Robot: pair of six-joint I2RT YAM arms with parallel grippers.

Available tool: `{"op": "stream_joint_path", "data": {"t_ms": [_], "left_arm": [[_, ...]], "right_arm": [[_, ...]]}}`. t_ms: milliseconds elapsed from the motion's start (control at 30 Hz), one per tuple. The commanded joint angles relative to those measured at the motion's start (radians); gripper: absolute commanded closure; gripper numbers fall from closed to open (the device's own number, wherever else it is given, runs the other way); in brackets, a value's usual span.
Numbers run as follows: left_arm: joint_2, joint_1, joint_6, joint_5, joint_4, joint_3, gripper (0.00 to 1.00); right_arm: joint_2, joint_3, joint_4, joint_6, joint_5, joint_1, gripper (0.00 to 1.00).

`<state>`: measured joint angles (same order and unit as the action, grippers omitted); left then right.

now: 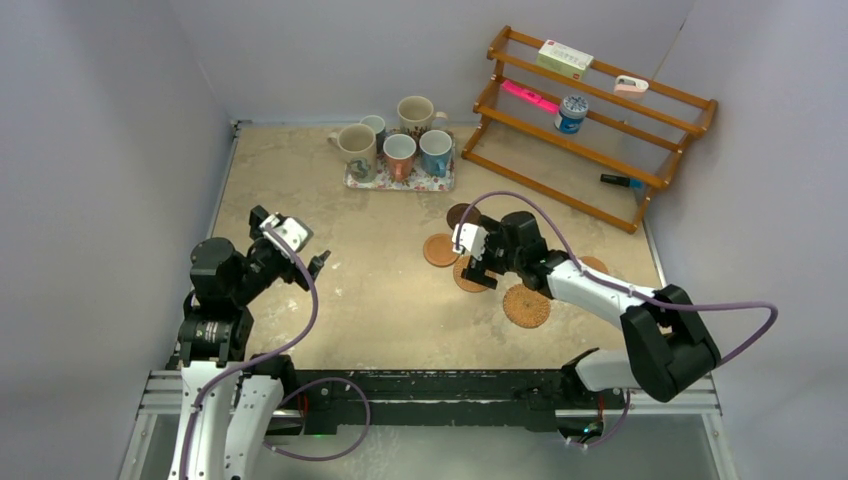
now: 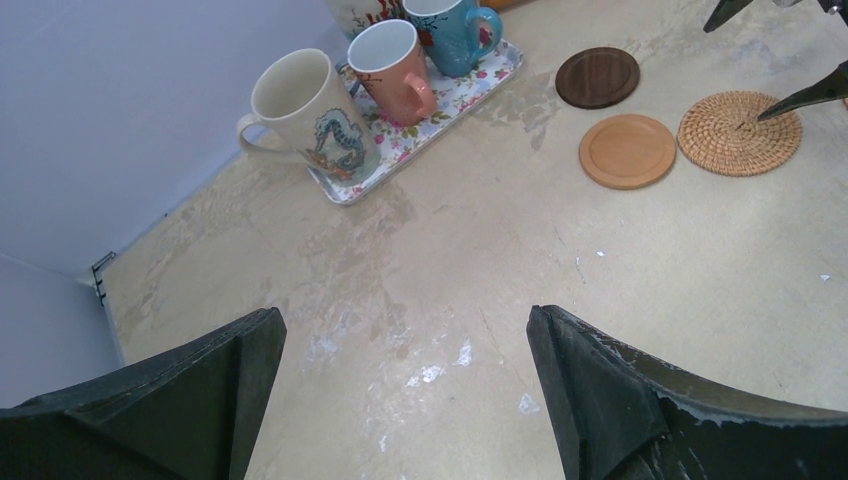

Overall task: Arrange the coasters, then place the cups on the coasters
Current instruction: Move the coaster to the corner of the board.

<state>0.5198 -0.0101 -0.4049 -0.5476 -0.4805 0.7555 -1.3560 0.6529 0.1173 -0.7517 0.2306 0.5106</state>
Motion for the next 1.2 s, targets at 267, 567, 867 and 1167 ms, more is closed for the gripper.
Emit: {"op": "stream_joint_path", "data": {"t_ms": [267, 567, 867, 1167], "left_arm": [[-0.016, -0.004, -0.020, -0.039, 0.013, -0.004, 0.00], [-0.019, -0.005, -0.026, -0.048, 0.011, -0.004, 0.00], [-0.017, -0.005, -0.029, -0.054, 0.010, -0.005, 0.00], [-0.021, -0.004, -0.029, -0.058, 0.007, -0.005, 0.00]], "right_arm": [[-0.007, -0.056, 0.239, 0.069, 0.045, 0.007, 0.01], [-0.076, -0.078, 0.432, 0.170, -0.094, 0.006, 0.01], [-0.096, -0.035, 0.265, 0.110, -0.131, 0.006, 0.01], [-0.060, -0.003, 0.120, 0.037, -0.098, 0.006, 0.01]]}}
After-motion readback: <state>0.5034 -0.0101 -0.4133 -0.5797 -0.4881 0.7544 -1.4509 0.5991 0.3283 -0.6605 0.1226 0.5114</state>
